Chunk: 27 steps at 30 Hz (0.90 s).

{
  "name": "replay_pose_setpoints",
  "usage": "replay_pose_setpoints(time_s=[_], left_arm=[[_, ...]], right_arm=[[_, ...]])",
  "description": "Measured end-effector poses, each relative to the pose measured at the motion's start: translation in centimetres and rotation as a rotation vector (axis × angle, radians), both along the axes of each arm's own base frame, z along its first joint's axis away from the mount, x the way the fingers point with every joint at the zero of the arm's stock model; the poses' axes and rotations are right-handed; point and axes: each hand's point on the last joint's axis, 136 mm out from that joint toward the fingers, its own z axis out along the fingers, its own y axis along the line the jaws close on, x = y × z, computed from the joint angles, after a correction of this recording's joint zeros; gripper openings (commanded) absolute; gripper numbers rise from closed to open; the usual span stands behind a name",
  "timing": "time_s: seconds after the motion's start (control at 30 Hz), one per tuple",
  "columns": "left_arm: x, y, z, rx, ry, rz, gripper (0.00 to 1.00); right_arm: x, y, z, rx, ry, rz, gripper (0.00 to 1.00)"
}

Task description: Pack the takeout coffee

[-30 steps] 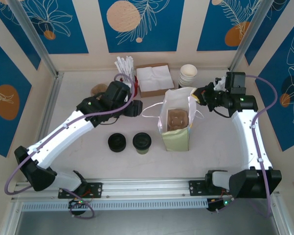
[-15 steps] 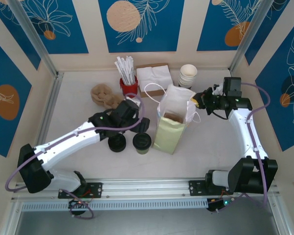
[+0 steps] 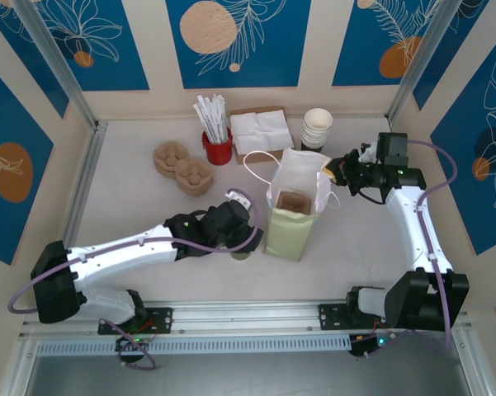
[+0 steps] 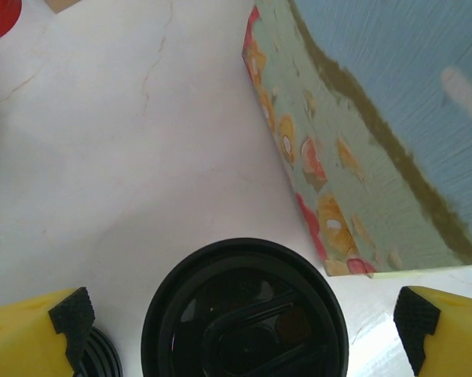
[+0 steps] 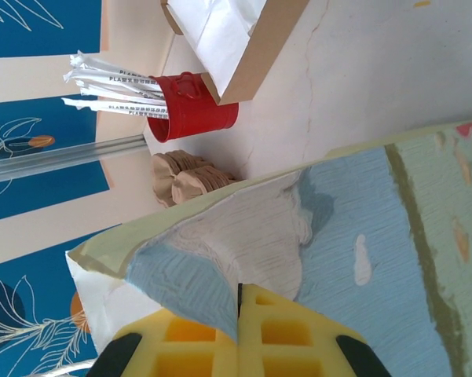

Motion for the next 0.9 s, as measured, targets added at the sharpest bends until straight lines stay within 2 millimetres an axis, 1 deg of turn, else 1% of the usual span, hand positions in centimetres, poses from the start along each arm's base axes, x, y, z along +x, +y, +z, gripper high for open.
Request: replay_pose_setpoints(time_s=[0.1, 0.23, 0.4, 0.53, 0.77, 0.9], left_arm=[[-0.1, 0.4, -0.7, 0.007, 0.006, 0.022, 0.99], [-1.0, 0.4, -1.7, 0.019, 0.02, 0.022, 0.97], [-1.4, 0.2, -1.7, 0.005, 0.021, 0.04, 0.93], [-1.6, 0.4, -1.8, 0.007, 0.024, 0.059, 0.91], [-1.8, 1.4, -2.8, 0.051, 0.055, 0.1, 0.91], [-1.9, 1.5, -3.2, 0.07, 0.073, 0.114, 0.89]], right_arm=[[-0.1, -0.1, -0.1, -0.005, -0.003, 0.001, 0.0], [-0.4, -0.3, -0.6, -0.01, 0.006, -0.005, 0.0], [-0.5, -0.3, -0.7, -0.012, 0.0, -0.002, 0.0], [-0.6, -0.6, -0.7, -0.013, -0.004, -0.008, 0.0], [-0.5, -0.7, -0.7, -0.014, -0.006, -0.014, 0.0], [-0.4, -0.9, -0.8, -0.013, -0.009, -0.017, 0.0]])
